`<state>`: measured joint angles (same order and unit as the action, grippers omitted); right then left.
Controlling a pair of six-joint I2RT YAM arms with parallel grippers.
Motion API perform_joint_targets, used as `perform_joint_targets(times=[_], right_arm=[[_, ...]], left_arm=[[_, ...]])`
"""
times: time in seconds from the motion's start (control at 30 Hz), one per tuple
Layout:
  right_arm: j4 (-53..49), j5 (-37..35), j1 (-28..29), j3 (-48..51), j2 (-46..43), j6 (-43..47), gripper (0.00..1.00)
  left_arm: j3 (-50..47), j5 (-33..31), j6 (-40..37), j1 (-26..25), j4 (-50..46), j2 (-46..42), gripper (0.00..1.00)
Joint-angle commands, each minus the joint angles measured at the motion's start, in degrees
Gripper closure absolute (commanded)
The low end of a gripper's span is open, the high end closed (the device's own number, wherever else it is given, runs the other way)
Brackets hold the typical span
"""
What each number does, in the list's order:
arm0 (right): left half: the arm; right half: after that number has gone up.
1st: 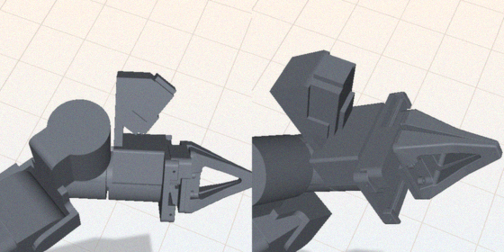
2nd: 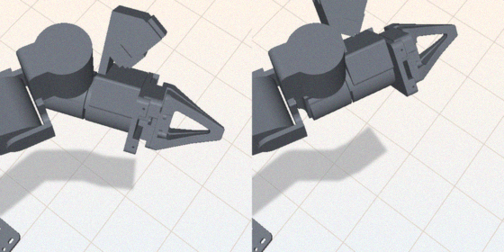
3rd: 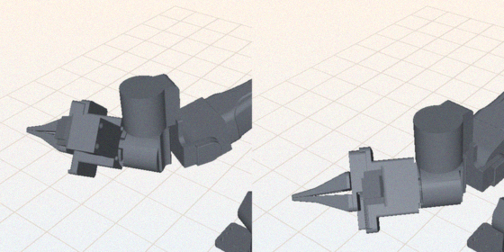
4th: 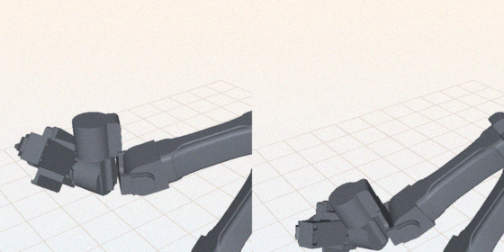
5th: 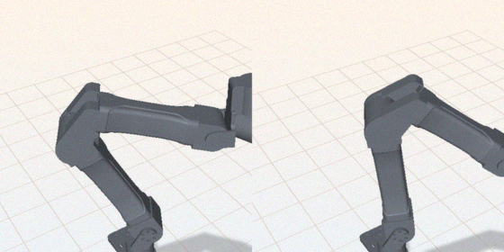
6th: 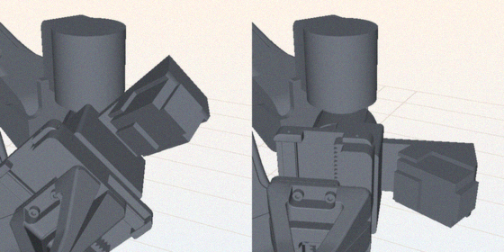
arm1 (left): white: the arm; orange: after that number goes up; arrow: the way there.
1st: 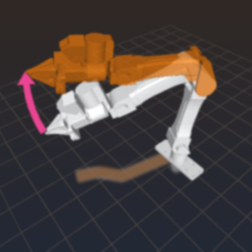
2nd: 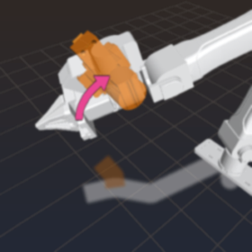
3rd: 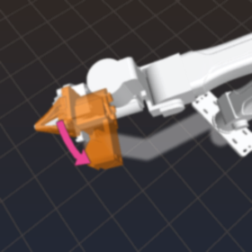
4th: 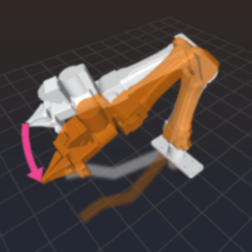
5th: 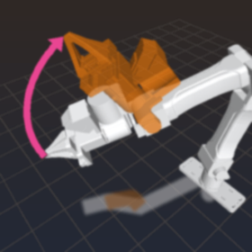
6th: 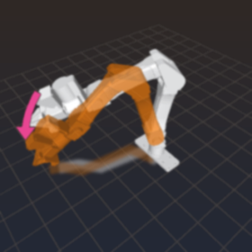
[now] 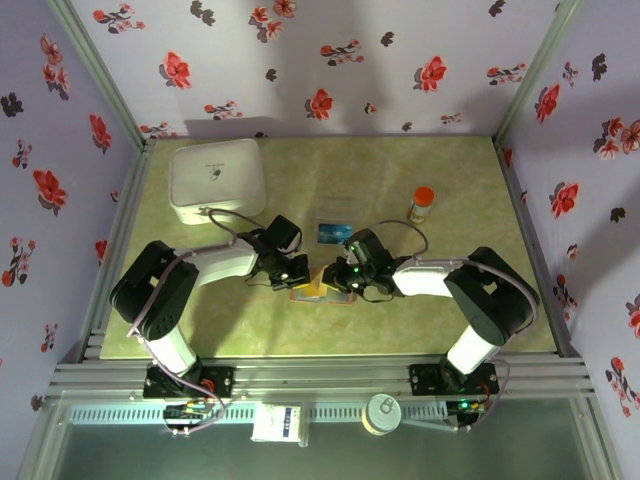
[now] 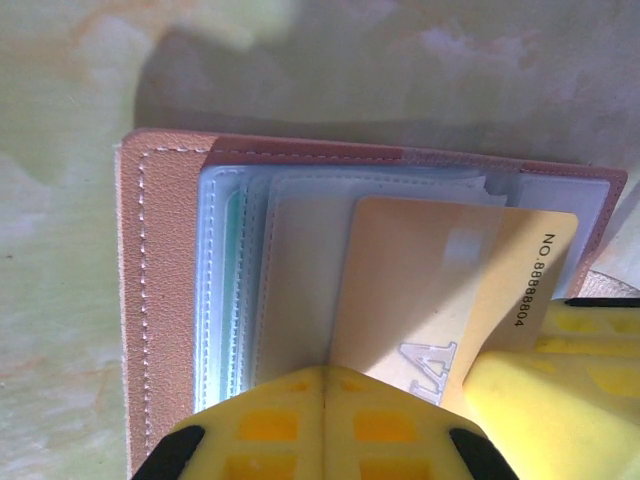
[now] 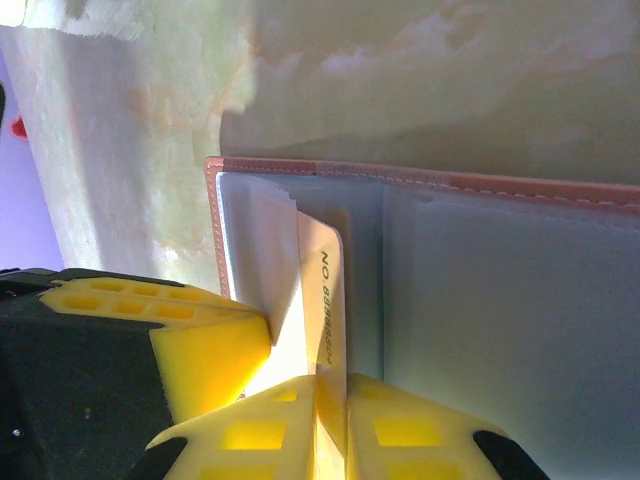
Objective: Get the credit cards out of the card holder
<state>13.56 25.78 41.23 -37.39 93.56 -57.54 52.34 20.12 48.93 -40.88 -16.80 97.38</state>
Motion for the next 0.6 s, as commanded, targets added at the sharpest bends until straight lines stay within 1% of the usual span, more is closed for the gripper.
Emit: perform_joint_targets(times=[0.0, 0.23, 0.43, 0.57], right_arm=[[1.18, 0.10, -0.62, 1.43, -0.51, -0.73, 0.88], [-0.53, -0.76, -1.68, 3.80, -4.04, -0.35, 0.90], [-9.25, -3.68, -2.12, 3.64, -10.47, 3.14, 0.90], [-16.82, -5.90, -2.19, 0.86, -13.86, 7.61, 0.92]], left_arm=[[0.57, -0.63, -0.66, -0.26, -2.50, 1.45, 1.00], [0.49, -0.73, -0.51, -0.27, -2.64, 1.27, 1.00], [0.16, -0.79, -0.29, -0.25, -2.52, 0.62, 1.00], [-0.05, 0.20, 0.40, -0.25, -1.23, 0.01, 1.00]])
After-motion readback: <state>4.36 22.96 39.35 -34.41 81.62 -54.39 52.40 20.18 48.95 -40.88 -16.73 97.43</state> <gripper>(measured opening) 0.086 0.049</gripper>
